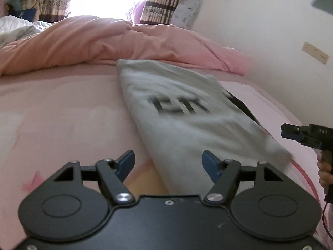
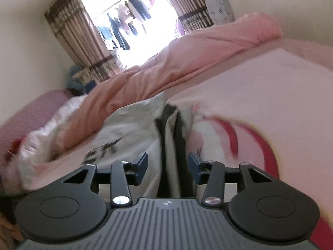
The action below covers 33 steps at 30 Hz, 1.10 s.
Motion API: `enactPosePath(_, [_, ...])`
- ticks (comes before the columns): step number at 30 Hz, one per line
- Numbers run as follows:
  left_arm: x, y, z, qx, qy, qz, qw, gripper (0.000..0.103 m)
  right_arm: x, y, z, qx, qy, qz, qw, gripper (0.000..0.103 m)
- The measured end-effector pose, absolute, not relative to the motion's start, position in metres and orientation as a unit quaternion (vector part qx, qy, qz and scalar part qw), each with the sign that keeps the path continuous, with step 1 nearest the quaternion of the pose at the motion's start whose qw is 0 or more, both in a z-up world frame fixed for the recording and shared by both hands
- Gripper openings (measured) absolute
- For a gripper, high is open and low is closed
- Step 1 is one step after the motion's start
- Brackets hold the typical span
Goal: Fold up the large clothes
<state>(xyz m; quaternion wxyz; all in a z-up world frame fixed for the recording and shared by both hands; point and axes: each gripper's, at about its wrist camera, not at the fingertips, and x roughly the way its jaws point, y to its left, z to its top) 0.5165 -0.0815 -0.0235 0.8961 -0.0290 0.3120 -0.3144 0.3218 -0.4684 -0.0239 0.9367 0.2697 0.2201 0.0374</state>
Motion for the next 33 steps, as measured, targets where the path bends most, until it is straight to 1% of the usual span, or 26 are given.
enactPosePath(4, [0.464,-0.073,-0.036,-0.026,0.313,-0.325,0.892,0.071,0.297,-0.451,-0.035,0.28,0.231,0.047,0.93,0.055])
enactPosePath(8, [0.456,-0.092,-0.05,0.006,0.316,-0.301,0.9,0.069,0.317,-0.437,-0.044,0.282,0.257,0.031,0.924,0.055])
enactPosePath(9, [0.458,-0.092,-0.052,0.009,0.321,-0.292,0.901,0.066,0.323,-0.434,-0.046,0.281,0.262,0.019,0.923,0.055])
enactPosePath(10, [0.461,-0.095,-0.055,0.014,0.323,-0.281,0.904,0.062,0.328,-0.431,-0.05,0.284,0.271,0.007,0.92,0.054])
enactPosePath(11, [0.464,-0.097,-0.057,0.013,0.324,-0.274,0.905,0.05,0.332,-0.43,-0.052,0.289,0.272,0.0,0.918,0.041])
enactPosePath(12, [0.464,-0.098,-0.06,0.012,0.328,-0.269,0.906,0.036,0.336,-0.43,-0.054,0.295,0.267,0.0,0.917,0.023])
enactPosePath(13, [0.467,-0.1,-0.061,0.014,0.332,-0.266,0.905,0.033,0.338,-0.429,-0.053,0.295,0.264,-0.003,0.918,0.006])
enactPosePath(14, [0.467,-0.099,-0.061,0.007,0.336,-0.271,0.902,0.022,0.338,-0.43,-0.05,0.302,0.258,-0.004,0.918,0.005])
enactPosePath(15, [0.468,-0.102,-0.059,0.003,0.335,-0.279,0.9,0.019,0.335,-0.432,-0.041,0.3,0.241,-0.002,0.923,0.004])
enactPosePath(18, [0.454,-0.106,-0.044,0.038,0.294,-0.283,0.912,0.019,0.324,-0.44,-0.027,0.289,0.199,-0.014,0.937,0.003])
enactPosePath(21, [0.461,-0.111,-0.051,0.052,0.317,-0.28,0.904,0.021,0.338,-0.452,-0.049,0.307,0.237,-0.015,0.922,0.003])
enactPosePath(22, [0.464,-0.11,-0.057,0.058,0.321,-0.274,0.905,0.024,0.342,-0.452,-0.059,0.309,0.25,-0.017,0.917,0.003])
enactPosePath(24, [0.466,-0.106,-0.07,0.073,0.316,-0.268,0.907,0.038,0.344,-0.456,-0.082,0.326,0.257,-0.011,0.91,0.003])
enactPosePath(27, [0.473,-0.092,-0.078,0.042,0.326,-0.273,0.904,0.045,0.344,-0.461,-0.097,0.352,0.247,0.003,0.903,0.003])
enactPosePath(30, [0.472,-0.09,-0.076,0.039,0.326,-0.281,0.902,0.044,0.344,-0.462,-0.093,0.346,0.25,0.006,0.904,0.003])
enactPosePath(33, [0.46,-0.084,-0.067,0.069,0.331,-0.275,0.9,0.043,0.333,-0.46,-0.079,0.322,0.253,-0.004,0.912,0.013])
